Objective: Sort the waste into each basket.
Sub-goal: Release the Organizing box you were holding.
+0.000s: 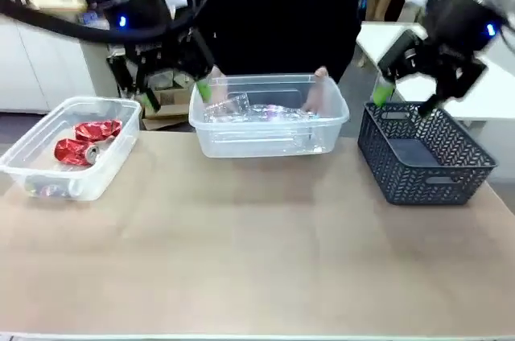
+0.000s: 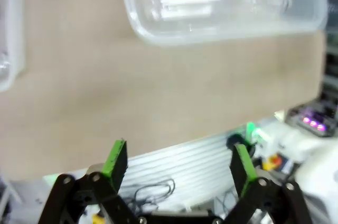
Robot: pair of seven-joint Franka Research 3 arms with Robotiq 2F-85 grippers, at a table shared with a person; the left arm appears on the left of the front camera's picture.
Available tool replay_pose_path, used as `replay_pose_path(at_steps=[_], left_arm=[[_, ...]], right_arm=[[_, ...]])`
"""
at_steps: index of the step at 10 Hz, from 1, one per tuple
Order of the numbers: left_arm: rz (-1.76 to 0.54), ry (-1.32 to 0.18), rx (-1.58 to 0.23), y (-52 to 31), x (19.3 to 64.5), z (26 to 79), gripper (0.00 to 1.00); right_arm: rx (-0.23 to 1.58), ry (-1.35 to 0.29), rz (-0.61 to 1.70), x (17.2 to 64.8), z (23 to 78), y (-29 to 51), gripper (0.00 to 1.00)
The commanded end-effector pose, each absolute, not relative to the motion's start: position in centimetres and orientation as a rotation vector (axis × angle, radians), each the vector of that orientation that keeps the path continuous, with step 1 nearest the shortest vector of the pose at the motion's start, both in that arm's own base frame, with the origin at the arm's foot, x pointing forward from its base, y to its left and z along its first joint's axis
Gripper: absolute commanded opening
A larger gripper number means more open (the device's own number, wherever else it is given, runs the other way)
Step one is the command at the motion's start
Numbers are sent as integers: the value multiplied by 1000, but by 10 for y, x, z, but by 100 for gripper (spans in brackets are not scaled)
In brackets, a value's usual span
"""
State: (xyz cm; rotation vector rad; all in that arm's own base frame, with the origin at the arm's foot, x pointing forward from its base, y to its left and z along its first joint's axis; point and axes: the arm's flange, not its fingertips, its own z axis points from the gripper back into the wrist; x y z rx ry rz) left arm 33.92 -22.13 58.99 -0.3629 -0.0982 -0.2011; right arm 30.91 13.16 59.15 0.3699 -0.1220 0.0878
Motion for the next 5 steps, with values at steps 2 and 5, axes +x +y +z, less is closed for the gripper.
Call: replay_pose_path(at_steps=[2,5], left_arm=[[-420,-158,-470,-203,256,588,100],[-355,-153,-422,-213,266,598,100]], right_arm=[[327,-167,17,232,563,114,100],[377,-175,62,242,575,113,100]])
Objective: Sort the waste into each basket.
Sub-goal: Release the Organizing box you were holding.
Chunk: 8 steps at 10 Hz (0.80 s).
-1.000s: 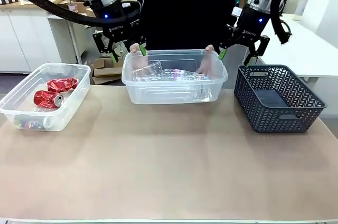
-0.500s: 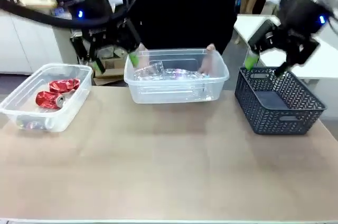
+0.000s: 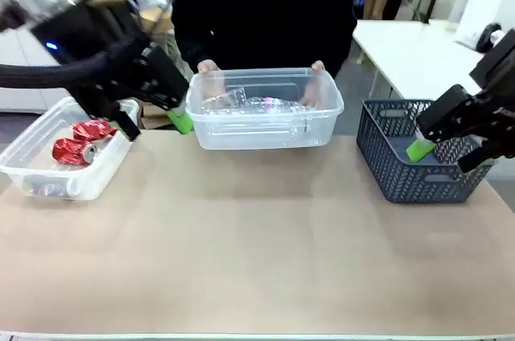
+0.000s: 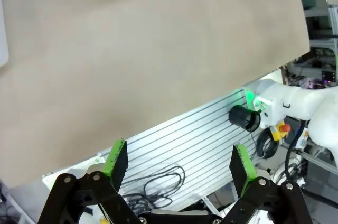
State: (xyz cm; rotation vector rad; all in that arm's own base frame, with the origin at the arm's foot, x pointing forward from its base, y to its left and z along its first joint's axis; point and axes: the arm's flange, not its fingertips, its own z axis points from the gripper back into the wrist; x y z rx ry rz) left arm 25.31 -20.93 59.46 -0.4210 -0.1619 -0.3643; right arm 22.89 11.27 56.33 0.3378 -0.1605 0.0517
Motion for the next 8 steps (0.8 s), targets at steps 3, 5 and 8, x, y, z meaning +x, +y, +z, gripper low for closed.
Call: replay_pose_path(at_steps=[3,5,8], left_arm=[[-356,-157,-420,-210,260,595,100],[-198,-196,-844,-129,251,615,100],[-38,-317,-1405,-50,249,598,100]], right_arm=[[343,-166,50,232,569,113,100],[967,-206,-46,214,606,58,100],[1512,-347,-343,204,607,-12,100]])
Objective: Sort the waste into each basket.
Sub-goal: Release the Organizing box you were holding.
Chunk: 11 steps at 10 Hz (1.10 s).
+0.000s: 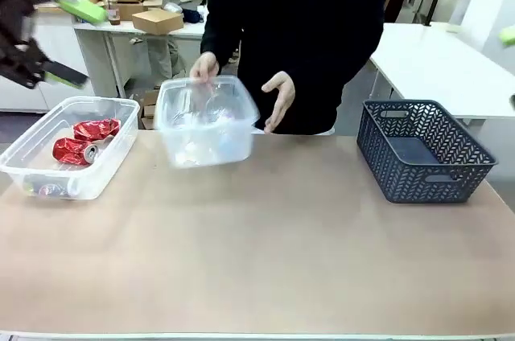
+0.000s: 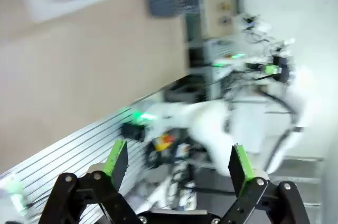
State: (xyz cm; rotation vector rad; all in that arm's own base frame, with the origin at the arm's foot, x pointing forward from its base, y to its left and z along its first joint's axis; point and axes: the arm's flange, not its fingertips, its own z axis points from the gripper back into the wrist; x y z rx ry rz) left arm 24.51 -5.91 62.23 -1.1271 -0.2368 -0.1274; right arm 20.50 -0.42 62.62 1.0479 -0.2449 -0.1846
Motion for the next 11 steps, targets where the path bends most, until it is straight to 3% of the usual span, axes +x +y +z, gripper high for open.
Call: replay_pose_path(at_steps=[1,3,4,5,6,11], left_arm=[[-1,-374,-1512,-41,252,594,100],[103,-446,-1630,-22,257,582,100],[148,-389,-1612,-9,255,578,100],[218,-260,-1467,-4,257,574,100],[158,-405,-1612,13,278,616,100],[158,-405,-1612,13,278,616,100]], right_arm=[[1628,-373,-411,199,602,-30,100],[1676,-357,-531,187,584,-61,100],[1665,-359,-573,180,575,-72,100],[1555,-340,-541,180,569,-66,100],[1594,-344,-514,201,629,-107,100],[1594,-344,-514,201,629,-107,100]])
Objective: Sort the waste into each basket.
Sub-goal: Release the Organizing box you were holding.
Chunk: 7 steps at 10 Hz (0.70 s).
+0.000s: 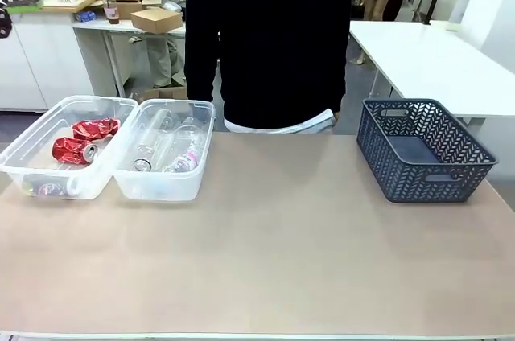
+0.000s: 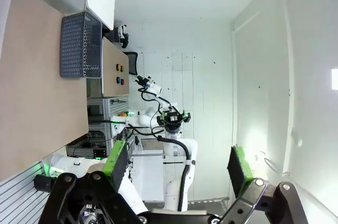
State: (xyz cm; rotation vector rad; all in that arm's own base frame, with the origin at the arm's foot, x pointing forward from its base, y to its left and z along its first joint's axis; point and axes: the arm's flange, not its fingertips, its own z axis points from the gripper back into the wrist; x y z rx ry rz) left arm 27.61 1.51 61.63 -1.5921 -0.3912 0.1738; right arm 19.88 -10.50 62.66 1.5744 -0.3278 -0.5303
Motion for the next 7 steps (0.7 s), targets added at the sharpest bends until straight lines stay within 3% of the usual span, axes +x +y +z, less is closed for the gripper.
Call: replay_pose_path(at_steps=[1,7], left_arm=[[158,-405,-1612,13,278,616,100],[158,-405,-1612,13,278,616,100]], right_arm=[[1594,-344,-514,201,629,-107,100],[1594,-344,-514,201,629,-107,100]])
